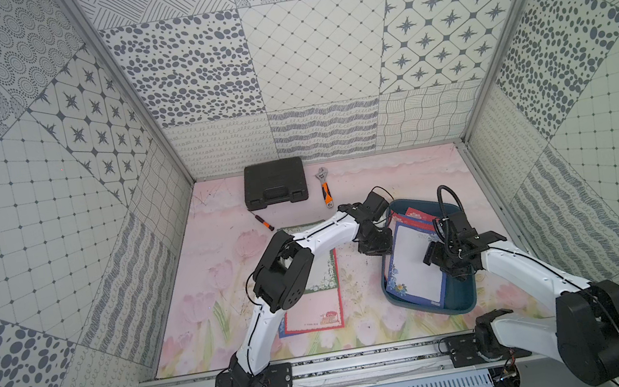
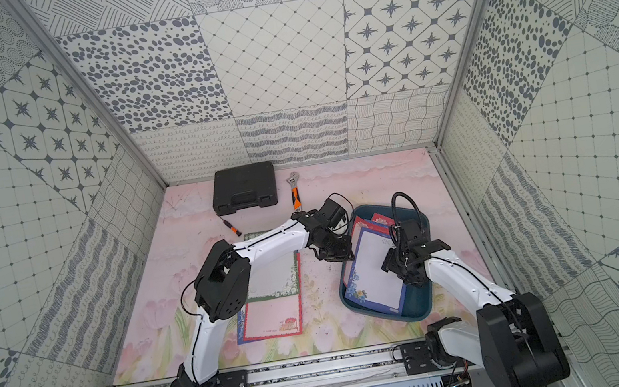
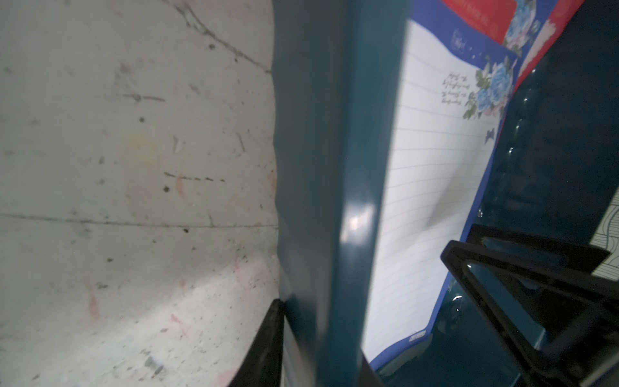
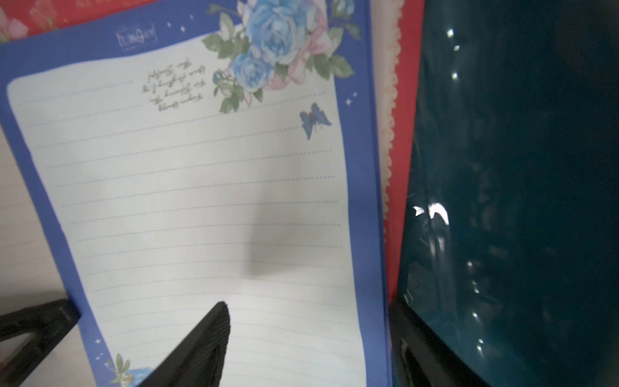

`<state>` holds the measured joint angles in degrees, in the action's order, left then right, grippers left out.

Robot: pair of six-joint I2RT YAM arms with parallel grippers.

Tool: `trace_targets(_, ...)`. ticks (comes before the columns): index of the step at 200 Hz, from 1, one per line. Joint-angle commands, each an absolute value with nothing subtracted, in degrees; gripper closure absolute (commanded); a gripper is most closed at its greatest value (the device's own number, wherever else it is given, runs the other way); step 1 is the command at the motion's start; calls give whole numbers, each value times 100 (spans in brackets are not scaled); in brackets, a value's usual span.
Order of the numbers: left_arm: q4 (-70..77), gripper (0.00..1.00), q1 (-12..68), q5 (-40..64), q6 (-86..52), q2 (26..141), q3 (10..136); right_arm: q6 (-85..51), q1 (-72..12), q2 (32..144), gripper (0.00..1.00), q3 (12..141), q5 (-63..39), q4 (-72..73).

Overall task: Take out the stationery paper from the storage box
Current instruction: Pick up the stationery paper from the storage box.

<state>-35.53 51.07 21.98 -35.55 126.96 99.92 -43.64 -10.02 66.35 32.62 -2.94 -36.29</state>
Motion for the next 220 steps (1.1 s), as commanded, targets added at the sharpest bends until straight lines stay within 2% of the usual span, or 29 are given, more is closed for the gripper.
trace_targets(1,-3671,77,5180,2267,-3574,12779,10013,-4292,-978,6514,24,3261,-224,-3571)
trace_targets(70,-3666,77,5203,2276,-3587,12778,10011,-4263,-982,6482,26,3263,-257,-3575)
trace_targets(97,-3673,77,5203,2275,-3581,12771,10019,-4275,-985,6452,21,3278,-171,-3641)
trace_targets(116,-3674,77,5208,2268,-3582,12762,10011,-4280,-983,6425,20,3292,-110,-3673)
trace_targets(163,-3665,77,5213,2268,-3594,12777,10011,-4244,-987,6436,27,3287,-227,-3577)
trace_targets(220,-3657,77,5229,2293,-3594,12788,10027,-4279,-980,6487,23,3265,-169,-3570)
